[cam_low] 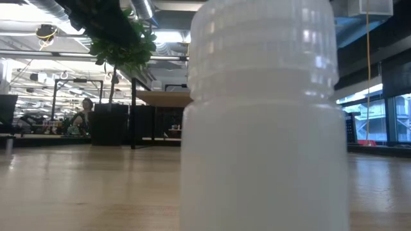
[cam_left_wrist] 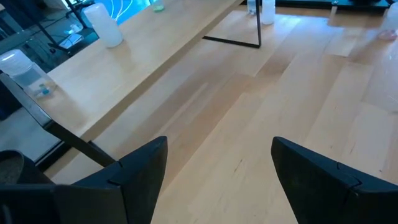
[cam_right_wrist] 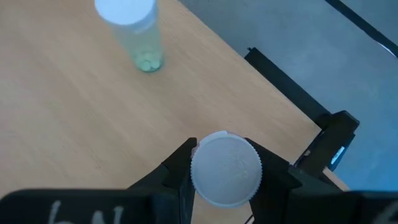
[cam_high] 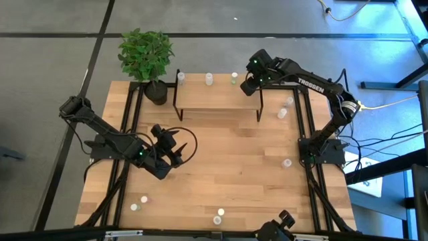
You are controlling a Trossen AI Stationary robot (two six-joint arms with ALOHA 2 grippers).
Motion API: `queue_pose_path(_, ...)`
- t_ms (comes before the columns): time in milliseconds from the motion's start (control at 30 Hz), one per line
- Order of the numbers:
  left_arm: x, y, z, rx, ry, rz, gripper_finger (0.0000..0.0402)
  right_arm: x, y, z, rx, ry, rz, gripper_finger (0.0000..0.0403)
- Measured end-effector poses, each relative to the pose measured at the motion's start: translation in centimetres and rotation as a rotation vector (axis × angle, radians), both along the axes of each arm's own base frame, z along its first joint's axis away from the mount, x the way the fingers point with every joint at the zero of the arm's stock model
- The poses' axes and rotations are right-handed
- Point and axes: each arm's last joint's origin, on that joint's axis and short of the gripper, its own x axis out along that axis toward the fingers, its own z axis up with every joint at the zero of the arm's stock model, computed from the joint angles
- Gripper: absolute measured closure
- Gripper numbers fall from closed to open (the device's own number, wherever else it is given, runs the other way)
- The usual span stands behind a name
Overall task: Pick and place medicine bottles onto shelf by color
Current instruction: Put the top left pink pill bottle on the shelf
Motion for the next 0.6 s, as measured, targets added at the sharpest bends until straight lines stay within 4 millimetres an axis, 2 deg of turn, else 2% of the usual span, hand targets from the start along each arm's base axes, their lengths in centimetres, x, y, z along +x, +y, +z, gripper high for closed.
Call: queue_pose_path(600, 0.00, 0.00, 0.00, 0.000, 0.000, 0.000, 0.0119, -0.17, -0.25, 0.00, -0.023, 0.016, -0.023, 0.0287)
